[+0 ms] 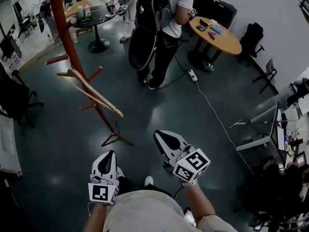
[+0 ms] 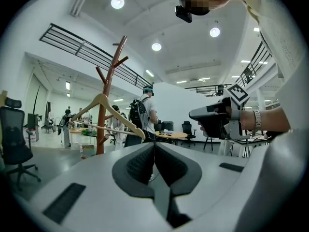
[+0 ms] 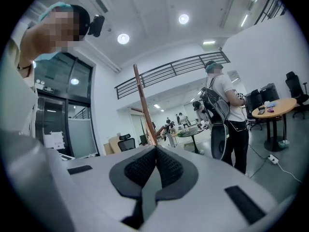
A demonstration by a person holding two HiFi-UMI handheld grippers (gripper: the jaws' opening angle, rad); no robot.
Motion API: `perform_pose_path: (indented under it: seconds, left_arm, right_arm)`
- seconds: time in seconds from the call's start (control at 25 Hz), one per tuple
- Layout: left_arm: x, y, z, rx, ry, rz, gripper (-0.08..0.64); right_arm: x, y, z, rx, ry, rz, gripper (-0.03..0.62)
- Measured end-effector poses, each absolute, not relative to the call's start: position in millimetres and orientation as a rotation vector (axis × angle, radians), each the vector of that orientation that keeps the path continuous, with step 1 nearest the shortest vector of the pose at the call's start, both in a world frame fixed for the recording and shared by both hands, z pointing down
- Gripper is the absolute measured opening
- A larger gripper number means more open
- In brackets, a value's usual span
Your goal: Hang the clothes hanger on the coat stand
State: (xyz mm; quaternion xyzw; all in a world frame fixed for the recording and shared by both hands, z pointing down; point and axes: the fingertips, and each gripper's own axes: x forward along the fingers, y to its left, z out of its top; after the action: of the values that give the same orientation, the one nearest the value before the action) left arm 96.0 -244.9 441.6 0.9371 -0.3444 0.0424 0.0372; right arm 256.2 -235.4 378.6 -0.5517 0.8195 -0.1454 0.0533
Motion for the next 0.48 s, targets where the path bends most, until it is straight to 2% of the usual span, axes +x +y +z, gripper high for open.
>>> perform_pose_path:
  seconds: [0.48]
  left_arm:
    - [113.8, -146.6, 434.9, 2.83, -1.229, 0.128, 0.014]
  right_arm:
    - [252.8, -135.2, 409.2, -1.548, 2.549, -0.498, 0.02]
